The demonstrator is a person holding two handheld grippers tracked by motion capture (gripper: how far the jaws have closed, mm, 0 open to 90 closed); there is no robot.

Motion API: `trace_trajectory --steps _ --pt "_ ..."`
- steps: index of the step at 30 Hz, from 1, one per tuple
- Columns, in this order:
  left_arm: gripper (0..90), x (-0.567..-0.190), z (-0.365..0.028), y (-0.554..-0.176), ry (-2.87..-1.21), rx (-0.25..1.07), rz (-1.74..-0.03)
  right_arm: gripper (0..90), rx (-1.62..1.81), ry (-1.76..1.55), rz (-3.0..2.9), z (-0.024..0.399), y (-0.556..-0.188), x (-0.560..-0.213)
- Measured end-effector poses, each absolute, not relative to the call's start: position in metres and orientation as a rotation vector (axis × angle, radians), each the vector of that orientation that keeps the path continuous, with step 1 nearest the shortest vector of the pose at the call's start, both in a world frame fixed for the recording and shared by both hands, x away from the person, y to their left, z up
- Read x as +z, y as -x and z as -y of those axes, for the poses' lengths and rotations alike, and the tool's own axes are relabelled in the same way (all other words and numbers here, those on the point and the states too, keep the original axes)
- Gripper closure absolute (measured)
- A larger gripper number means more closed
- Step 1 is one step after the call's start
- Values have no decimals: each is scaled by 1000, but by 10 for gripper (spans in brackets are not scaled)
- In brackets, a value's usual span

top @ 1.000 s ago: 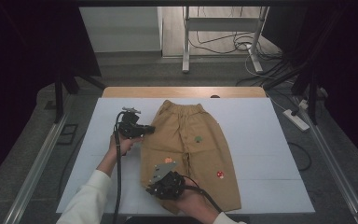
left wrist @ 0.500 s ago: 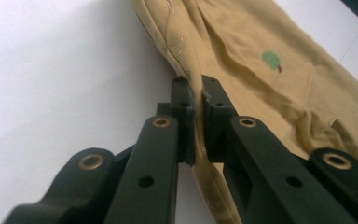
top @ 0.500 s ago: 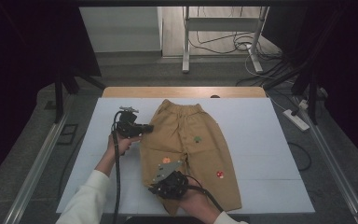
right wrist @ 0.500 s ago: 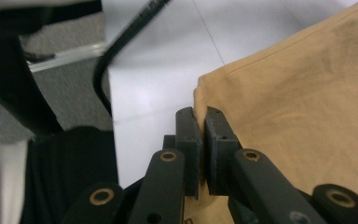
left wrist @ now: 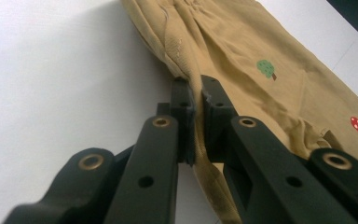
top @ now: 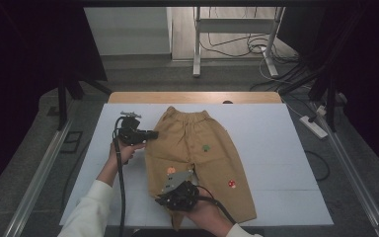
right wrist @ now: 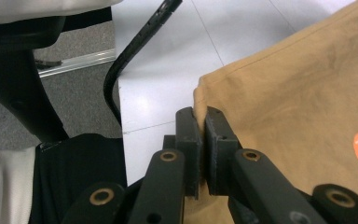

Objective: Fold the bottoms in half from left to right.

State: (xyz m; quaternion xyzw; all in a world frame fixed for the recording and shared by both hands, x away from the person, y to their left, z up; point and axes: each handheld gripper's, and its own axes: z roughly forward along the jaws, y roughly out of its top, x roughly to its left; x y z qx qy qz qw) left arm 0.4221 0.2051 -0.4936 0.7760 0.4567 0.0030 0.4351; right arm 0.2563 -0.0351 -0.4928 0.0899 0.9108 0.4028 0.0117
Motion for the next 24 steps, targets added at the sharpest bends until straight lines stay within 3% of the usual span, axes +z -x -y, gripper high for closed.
trace_trajectory --steps 9,24 --pt "848 -480 -230 -415 -1842 25 -1164 852 1328 -232 -2801 23 -256 -478" --pt "846 -489 -211 -420 -1881 28 -1162 853 1291 -339 -2807 52 -262 -487"
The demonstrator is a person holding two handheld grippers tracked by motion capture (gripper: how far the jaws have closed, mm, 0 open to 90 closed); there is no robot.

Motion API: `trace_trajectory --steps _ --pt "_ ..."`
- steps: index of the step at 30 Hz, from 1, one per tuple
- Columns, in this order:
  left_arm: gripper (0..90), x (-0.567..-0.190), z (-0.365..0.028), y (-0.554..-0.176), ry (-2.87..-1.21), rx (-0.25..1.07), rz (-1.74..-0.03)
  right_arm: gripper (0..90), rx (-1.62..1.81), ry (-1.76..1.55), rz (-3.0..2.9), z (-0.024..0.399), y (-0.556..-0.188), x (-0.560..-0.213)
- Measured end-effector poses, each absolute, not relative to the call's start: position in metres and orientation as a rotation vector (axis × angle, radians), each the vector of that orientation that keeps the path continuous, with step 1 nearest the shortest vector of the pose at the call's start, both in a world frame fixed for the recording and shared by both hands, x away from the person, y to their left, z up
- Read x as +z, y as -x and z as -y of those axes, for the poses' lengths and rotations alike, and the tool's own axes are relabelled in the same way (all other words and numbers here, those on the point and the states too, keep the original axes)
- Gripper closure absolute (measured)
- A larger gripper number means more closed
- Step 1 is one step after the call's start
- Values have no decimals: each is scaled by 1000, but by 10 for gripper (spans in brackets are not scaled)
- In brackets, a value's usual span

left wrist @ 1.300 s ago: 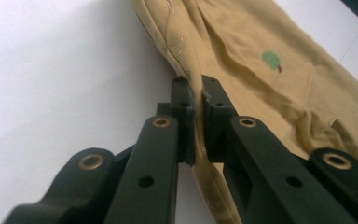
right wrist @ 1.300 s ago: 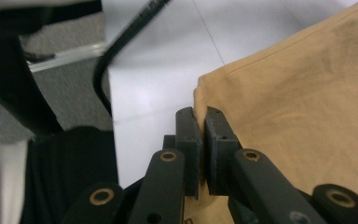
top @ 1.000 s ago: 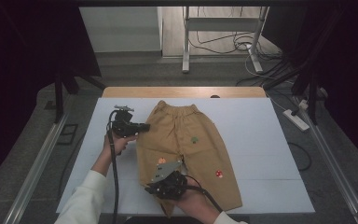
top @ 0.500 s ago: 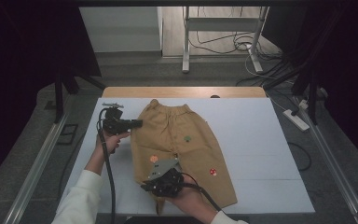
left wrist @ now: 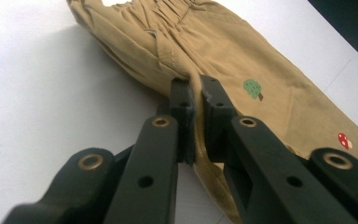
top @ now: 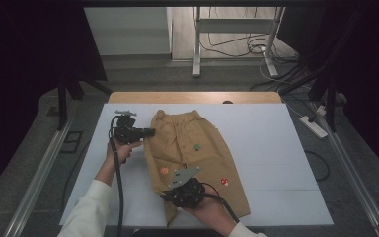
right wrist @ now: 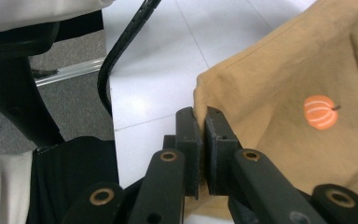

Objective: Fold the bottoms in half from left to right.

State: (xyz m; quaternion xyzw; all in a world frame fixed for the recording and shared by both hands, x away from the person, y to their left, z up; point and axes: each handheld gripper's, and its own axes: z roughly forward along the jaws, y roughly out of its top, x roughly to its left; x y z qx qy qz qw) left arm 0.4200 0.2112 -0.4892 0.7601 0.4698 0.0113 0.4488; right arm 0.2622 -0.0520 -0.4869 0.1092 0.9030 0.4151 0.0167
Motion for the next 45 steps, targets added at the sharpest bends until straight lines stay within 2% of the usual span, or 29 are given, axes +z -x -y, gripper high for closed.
trace_trajectory --steps 45 --pt "839 -486 -168 -419 -1892 45 -1075 853 1245 -505 -2754 120 -264 -486"
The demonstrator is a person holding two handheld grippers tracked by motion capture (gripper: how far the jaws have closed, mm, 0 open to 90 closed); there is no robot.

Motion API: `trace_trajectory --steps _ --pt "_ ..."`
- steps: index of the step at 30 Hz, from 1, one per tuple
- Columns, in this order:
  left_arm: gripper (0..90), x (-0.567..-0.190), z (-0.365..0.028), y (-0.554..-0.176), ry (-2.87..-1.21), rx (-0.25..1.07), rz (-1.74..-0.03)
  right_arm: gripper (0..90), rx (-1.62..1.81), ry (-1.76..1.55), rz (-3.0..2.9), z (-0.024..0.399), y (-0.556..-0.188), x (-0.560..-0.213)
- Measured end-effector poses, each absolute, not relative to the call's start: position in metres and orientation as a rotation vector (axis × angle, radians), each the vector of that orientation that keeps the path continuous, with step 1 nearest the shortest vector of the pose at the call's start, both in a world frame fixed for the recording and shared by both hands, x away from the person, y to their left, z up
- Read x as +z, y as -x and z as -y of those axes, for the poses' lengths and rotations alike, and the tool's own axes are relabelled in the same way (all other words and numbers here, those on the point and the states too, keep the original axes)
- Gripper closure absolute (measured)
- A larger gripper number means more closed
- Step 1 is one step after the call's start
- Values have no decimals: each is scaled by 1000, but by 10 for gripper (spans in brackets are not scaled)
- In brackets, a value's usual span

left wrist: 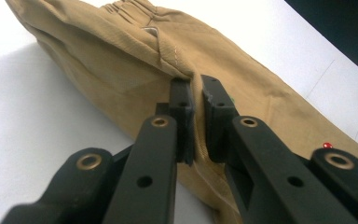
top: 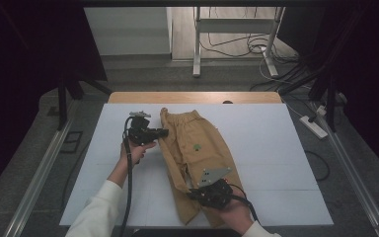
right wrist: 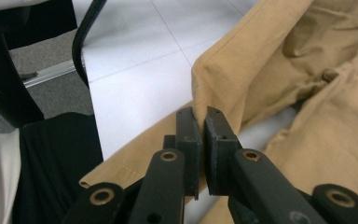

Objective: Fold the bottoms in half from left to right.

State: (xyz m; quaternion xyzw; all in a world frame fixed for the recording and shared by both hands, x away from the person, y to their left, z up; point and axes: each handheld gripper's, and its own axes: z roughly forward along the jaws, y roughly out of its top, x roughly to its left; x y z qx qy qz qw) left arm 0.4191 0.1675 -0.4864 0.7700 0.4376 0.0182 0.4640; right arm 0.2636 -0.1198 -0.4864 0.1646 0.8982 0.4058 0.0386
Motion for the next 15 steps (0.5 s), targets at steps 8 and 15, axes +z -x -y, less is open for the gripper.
trace_trajectory --steps 8,15 --pt "838 -487 -162 -419 -1899 45 -1069 853 1231 -556 -2743 134 -267 -489" --pt "836 -487 -156 -419 -1908 49 -1057 853 1240 -571 -2736 142 -267 -486"
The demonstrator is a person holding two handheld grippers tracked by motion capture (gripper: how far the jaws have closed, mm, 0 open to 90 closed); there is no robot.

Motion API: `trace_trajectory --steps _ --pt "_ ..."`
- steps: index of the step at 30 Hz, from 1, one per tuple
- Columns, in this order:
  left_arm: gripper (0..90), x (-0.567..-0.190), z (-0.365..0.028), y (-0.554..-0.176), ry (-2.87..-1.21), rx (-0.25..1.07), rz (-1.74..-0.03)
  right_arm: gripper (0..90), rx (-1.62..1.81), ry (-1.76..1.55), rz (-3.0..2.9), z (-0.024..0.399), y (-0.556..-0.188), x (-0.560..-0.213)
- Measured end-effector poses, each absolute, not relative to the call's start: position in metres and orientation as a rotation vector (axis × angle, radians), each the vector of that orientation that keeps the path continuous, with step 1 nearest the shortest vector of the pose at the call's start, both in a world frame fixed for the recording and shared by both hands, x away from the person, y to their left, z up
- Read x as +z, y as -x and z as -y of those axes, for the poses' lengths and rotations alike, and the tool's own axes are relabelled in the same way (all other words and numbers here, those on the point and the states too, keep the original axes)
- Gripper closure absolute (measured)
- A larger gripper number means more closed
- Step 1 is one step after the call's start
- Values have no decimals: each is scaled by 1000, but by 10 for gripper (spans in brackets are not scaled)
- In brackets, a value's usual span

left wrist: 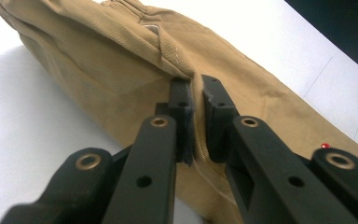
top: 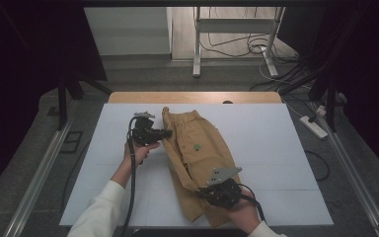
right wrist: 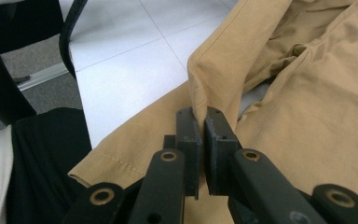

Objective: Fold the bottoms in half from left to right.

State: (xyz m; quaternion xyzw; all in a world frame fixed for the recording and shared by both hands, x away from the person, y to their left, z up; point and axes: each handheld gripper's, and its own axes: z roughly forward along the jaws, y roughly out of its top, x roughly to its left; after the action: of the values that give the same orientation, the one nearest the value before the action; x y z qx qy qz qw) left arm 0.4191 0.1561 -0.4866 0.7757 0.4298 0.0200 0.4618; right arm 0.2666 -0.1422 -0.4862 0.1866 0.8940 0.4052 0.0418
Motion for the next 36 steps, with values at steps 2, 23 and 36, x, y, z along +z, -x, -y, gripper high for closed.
trace_trajectory --steps 2,23,36 --pt "836 -486 -154 -419 -1907 51 -1054 853 1243 -580 -2729 145 -266 -485" --pt "832 -483 -141 -418 -1907 56 -1025 853 1248 -647 -2692 173 -263 -482" --pt "832 -484 -134 -418 -1904 55 -1022 853 1237 -686 -2674 187 -264 -482"
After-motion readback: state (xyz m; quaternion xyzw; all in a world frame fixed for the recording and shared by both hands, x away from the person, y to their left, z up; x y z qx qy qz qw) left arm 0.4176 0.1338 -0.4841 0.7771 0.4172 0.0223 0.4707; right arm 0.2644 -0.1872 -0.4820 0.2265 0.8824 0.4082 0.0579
